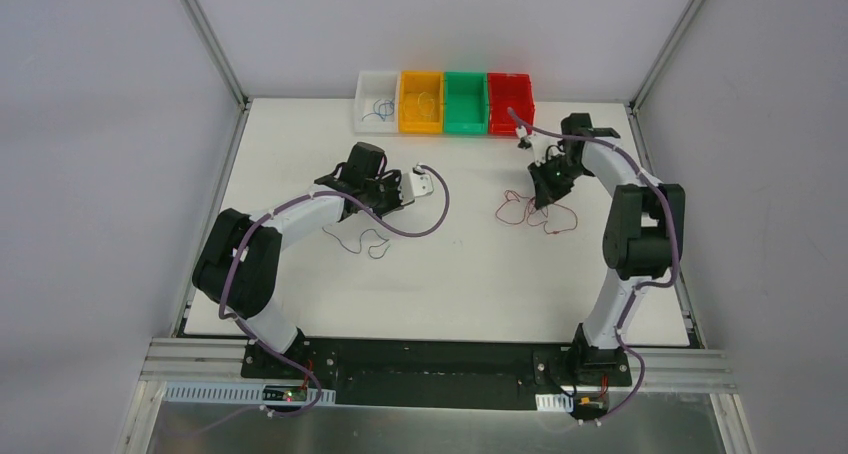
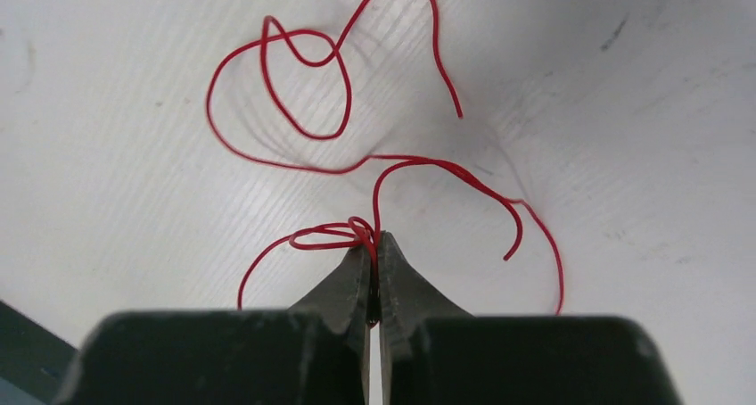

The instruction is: Untangle the cables

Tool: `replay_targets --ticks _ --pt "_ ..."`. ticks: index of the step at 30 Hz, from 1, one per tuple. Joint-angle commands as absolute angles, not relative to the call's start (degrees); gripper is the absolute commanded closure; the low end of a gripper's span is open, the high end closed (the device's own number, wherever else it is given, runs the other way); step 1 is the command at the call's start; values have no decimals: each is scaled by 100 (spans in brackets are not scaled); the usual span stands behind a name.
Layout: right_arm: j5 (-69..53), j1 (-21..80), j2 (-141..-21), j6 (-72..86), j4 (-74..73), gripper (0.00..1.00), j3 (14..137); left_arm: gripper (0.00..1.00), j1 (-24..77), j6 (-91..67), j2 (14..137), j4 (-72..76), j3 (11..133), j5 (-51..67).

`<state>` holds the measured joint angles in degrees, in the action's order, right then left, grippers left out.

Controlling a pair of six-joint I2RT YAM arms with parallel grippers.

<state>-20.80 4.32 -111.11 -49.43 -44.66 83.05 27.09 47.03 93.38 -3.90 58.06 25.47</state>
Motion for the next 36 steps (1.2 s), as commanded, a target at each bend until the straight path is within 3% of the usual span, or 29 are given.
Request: replay_targets --ticks 1,7,12,14,16,17,24,30,36 --pt "-2690 237 -10274 -5146 -5166 100 8787 85 2786 4543 9141 -502 5976 2564" --pt "-2957 168 -10043 -4671 -5165 100 9519 83 2786 4291 9136 -498 6107 2508" --pt "-3246 136 -10323 -3892 -5108 100 11173 68 2788 3992 9111 -501 6224 2443" --pt "-3295 141 -10445 -3555 -4894 100 11710 48 2787 3839 9130 -499 6275 2360" --pt "-3242 135 -10599 -3214 -4579 100 12200 10 2787 3685 9154 -503 6343 2261" --pt "-3176 139 -10739 -2936 -4315 100 12443 2 2788 3628 9179 -513 6376 2211" --pt "-2648 262 -11550 -2435 -3150 100 13570 1 2786 2921 9230 -623 6735 2061" --pt "-1970 336 -12039 -1938 -1552 100 13406 1 2786 2275 9375 -795 7179 1889" --pt "-1591 474 -12847 -1486 -909 100 13797 1 2778 2208 9596 -856 7311 1663"
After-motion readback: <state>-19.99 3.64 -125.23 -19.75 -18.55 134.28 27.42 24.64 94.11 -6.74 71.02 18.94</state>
